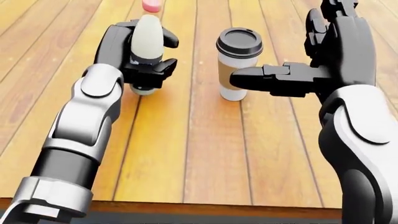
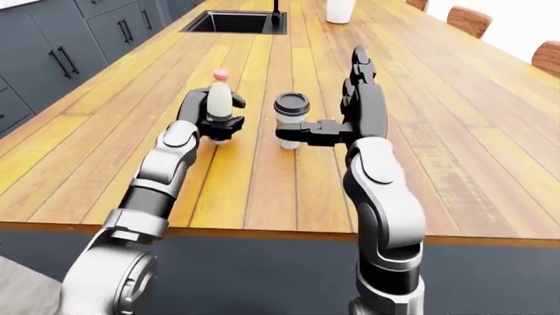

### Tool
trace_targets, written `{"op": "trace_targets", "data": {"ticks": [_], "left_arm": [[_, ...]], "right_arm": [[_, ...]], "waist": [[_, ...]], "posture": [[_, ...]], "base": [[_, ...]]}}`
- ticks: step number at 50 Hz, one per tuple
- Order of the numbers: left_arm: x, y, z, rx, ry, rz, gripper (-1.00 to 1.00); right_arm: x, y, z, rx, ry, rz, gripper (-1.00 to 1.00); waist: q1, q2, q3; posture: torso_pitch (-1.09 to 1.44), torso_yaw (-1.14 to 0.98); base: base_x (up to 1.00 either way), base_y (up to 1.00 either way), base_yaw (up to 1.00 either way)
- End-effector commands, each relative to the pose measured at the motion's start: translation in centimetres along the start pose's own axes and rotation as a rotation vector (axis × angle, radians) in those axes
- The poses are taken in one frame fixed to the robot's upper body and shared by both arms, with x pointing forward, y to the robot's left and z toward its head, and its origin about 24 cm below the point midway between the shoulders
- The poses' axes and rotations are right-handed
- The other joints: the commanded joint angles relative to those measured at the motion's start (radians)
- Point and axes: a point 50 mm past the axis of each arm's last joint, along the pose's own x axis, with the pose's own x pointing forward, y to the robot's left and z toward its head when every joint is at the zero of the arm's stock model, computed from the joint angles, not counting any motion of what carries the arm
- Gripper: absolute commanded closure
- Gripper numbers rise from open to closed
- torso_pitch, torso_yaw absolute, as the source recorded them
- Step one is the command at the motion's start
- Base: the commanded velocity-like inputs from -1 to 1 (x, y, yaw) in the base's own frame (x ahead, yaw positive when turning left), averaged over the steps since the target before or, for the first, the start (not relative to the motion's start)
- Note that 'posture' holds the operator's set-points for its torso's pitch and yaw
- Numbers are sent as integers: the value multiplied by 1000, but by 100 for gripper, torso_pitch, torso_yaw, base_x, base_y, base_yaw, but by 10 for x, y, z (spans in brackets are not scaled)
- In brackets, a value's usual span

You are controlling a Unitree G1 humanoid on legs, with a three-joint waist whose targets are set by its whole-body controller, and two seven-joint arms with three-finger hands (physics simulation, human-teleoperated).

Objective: Move the drinks to the dining counter.

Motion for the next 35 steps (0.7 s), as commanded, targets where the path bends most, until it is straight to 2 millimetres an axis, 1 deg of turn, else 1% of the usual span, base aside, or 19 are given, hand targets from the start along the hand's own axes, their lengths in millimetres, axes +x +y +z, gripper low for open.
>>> {"op": "trace_targets", "data": {"ticks": [1,4,8,10,11,12,20,23,24,25,27,32,33,35], "left_arm": [[0,3,29,2,-115,8,35],[0,2,27,7,-114,-1,18],[0,3,27,5,-115,2,12],[1,4,27,0,-114,3,-2],[0,3,27,0,-114,3,-5],[0,4,27,-1,-112,3,-15],[0,6,28,1,-113,5,-33],[-1,8,29,-3,-115,8,-55],[-1,9,30,-5,-116,10,-73],[-2,10,30,-7,-117,11,-78],[-3,13,31,-8,-122,19,-95],[-5,17,29,-8,-117,32,-92],[-6,18,28,-5,-114,35,-100],[-8,20,29,-7,-114,41,-100]], "right_arm": [[-1,1,17,4,-90,3,-100],[-1,2,17,2,-91,6,-100],[0,2,15,2,-89,6,-100],[0,2,16,4,-90,5,-100],[0,1,16,3,-90,4,-100],[0,1,16,3,-90,3,-100],[0,-1,16,5,-89,0,-100],[0,-1,16,5,-91,1,-100],[0,-1,16,7,-91,1,-100],[0,-1,16,7,-91,2,-100],[0,0,16,7,-91,5,-100],[-1,0,18,5,-93,6,-100],[-1,0,19,6,-94,6,-100],[-2,1,20,7,-94,6,-100]], "waist": [[0,-1,-30],[0,-1,-29],[0,-1,-30],[0,-2,-31],[0,-2,-31],[0,-1,-31],[0,-1,-33],[0,0,-33],[0,0,-33],[0,0,-33],[-1,1,-33],[-1,2,-32],[-1,3,-32],[-1,3,-33]], "posture": [[0,0],[0,0],[0,0],[0,0],[0,0],[0,0],[0,0],[0,0],[0,0],[0,0],[0,0],[0,0],[0,0],[0,0]], "base": [[0,0,0],[0,0,0],[0,0,0],[0,0,0],[0,0,0],[0,0,0],[0,0,0],[0,0,0],[0,0,0],[0,0,0],[0,0,0],[0,0,0],[0,0,0],[0,0,0]]}}
